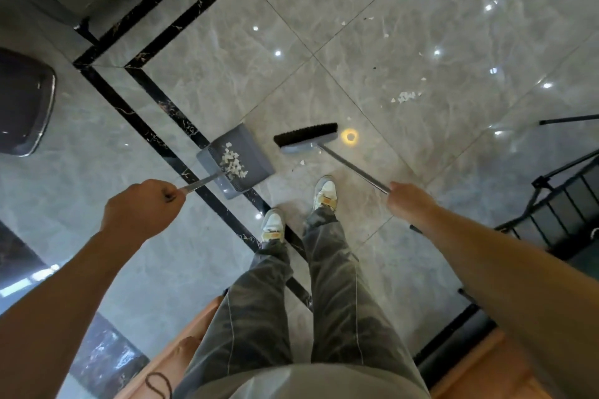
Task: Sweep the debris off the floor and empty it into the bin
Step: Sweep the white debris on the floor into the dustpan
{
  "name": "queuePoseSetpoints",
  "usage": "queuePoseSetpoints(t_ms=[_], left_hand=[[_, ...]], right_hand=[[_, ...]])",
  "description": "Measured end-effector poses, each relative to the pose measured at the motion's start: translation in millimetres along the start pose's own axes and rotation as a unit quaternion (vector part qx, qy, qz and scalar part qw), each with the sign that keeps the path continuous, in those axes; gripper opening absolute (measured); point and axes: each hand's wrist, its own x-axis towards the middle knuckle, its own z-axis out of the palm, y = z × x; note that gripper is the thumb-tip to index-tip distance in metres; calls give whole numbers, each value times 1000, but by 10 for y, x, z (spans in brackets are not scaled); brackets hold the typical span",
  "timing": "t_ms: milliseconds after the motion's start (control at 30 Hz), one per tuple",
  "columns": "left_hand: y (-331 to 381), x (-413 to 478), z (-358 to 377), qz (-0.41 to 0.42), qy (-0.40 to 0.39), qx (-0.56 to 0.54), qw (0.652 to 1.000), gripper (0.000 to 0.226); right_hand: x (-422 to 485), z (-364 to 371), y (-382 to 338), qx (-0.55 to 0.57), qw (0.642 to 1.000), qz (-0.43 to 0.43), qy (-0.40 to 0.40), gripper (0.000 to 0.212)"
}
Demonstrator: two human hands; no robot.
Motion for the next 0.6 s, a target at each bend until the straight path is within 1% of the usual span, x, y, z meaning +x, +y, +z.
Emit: queuePoseSetpoints(t_ms=[67, 133, 200, 267, 367, 467, 533, 600], left_hand=[[-50, 17, 25, 20, -6, 1, 1000, 39], [-63, 42, 53, 39, -10, 12, 999, 42], [-63, 64, 80, 55, -21, 29, 998, 43], [-31, 93, 91, 76, -34, 44, 996, 42], [51, 173, 98, 108, -43, 51, 992, 40], [84, 277, 114, 125, -47, 69, 989, 41], [102, 338, 120, 142, -41, 101, 984, 41], [141, 391, 131, 162, -31, 131, 978, 40]], right_hand=[[-76, -24, 198, -51, 998, -13, 21, 31], [-150, -55, 392, -72, 996, -20, 58, 30], [-210, -59, 567, -41, 995, -15, 88, 31], [-248, -53, 715, -1, 995, 2, 97, 34], [-206, -36, 748, 62, 993, 49, 89, 35], [-67, -20, 522, 141, 983, 91, 72, 33], [96, 78, 368, 207, 969, 129, 38, 30], [225, 267, 246, 274, 945, 179, -7, 33]])
